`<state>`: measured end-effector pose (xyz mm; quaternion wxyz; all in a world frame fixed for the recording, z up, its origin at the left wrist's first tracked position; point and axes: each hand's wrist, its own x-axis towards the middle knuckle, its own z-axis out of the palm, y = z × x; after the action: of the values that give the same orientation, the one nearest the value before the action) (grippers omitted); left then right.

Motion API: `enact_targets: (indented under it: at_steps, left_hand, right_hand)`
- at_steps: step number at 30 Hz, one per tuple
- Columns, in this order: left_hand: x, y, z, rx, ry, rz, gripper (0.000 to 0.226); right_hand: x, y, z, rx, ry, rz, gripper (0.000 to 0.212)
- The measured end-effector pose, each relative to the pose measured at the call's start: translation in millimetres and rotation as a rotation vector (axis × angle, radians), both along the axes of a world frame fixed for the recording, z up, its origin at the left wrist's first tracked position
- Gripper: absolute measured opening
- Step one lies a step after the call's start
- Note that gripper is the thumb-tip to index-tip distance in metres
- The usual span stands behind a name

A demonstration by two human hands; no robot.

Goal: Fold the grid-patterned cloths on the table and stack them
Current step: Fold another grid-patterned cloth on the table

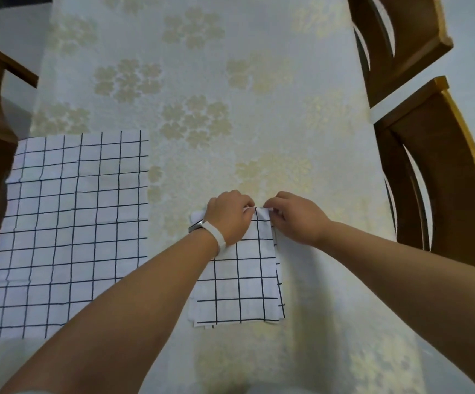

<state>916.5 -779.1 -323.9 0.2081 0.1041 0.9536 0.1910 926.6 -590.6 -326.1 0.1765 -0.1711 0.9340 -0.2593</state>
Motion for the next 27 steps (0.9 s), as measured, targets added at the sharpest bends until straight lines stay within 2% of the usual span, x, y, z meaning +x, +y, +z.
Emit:
enact_targets:
  at_steps: [7,15,18,22,27]
  left_hand:
    - [1,2,2,0.144,-0.117,0.117,0.011]
    - [0,4,7,0.096,-0.123,0.163,0.014]
    - [0,9,12,0.072,-0.065,0.104,0.014]
    - [3,6,14,-0.007,0.083,0.074,0.026]
    - [38,-16,16,-0.019,0.203,-0.101,0.033]
  right_hand:
    - [0,-1,0,-0.025,0.028,-0.005,0.022]
    - [0,10,-6,0.066,0.021,-0.113,0.022]
    - [3,4,-1,0.042,0.023,-0.144,0.022]
    - [16,-1,5,0.060,0.061,-0.168,0.022]
    - [41,-6,12,0.154,0.228,0.020,0.030]
